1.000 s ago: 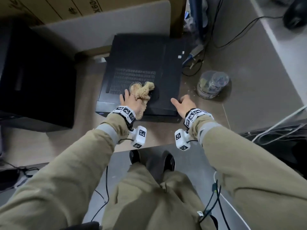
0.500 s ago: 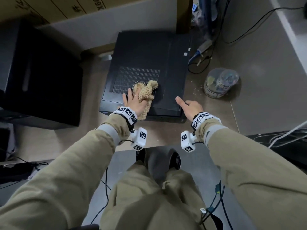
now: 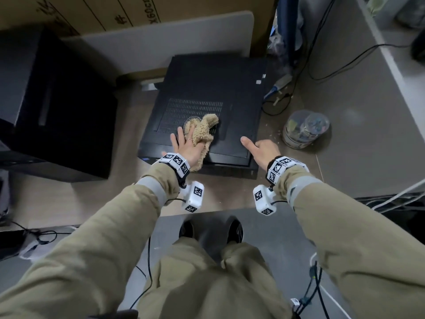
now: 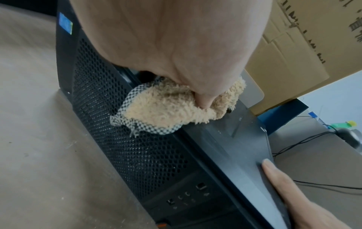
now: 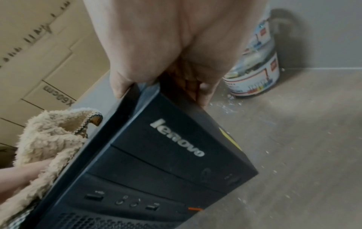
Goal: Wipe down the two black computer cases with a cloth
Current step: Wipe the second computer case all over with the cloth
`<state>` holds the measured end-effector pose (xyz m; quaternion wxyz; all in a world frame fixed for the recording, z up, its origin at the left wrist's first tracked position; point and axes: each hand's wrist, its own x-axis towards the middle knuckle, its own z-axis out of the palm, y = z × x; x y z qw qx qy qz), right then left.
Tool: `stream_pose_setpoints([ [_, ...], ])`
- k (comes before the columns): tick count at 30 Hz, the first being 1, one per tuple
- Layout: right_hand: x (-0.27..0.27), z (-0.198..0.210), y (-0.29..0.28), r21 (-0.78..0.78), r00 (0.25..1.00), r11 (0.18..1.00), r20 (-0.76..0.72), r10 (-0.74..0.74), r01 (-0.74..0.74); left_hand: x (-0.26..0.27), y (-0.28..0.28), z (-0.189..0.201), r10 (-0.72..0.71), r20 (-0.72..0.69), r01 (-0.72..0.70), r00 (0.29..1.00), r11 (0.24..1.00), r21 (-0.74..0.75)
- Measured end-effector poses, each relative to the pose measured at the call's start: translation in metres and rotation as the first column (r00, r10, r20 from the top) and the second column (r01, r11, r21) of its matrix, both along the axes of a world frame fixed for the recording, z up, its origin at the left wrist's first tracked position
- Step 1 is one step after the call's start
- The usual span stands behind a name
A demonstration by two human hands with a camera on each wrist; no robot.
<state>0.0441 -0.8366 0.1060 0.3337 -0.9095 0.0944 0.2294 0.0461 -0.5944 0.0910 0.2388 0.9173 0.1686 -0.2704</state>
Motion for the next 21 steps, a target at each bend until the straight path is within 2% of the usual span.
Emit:
stream_pose_setpoints([
  [2, 0.008, 0.021, 0.008, -0.034, 0.998, 0.999, 0.045, 0.034, -0.032, 0.005, 0.007, 0.008, 0.014, 0.022, -0.013, 1.000, 0.999, -0.047],
  [7, 0.038, 0.086, 0.040, -0.128, 0.991, 0.990, 0.107, 0.079, -0.065, 0.018, 0.027, 0.039, 0.153, 0.040, -0.140, 0.987, 0.962, -0.233],
  [11, 0.055, 0.145, 0.091, -0.209, 0.973, 0.972, 0.178, 0.145, -0.106, 0.018, 0.058, 0.058, 0.158, 0.061, -0.123, 0.985, 0.915, -0.383],
  [14, 0.063, 0.175, 0.143, -0.252, 0.953, 0.952, 0.202, 0.226, -0.172, 0.022, 0.085, 0.059, 0.329, -0.002, -0.279, 0.944, 0.797, -0.536],
  [15, 0.063, 0.181, 0.165, -0.264, 0.941, 0.943, 0.213, 0.263, -0.204, 0.016, 0.096, 0.074, 0.373, -0.044, -0.327, 0.927, 0.743, -0.584],
  [17, 0.060, 0.185, 0.196, -0.265, 0.928, 0.935, 0.225, 0.298, -0.236, 0.007, 0.106, 0.103, 0.438, -0.038, -0.340, 0.898, 0.638, -0.691],
  [21, 0.051, 0.184, 0.267, -0.278, 0.892, 0.903, 0.222, 0.393, -0.328, 0.000, 0.142, 0.128, 0.581, -0.139, -0.418, 0.802, 0.380, -0.825],
])
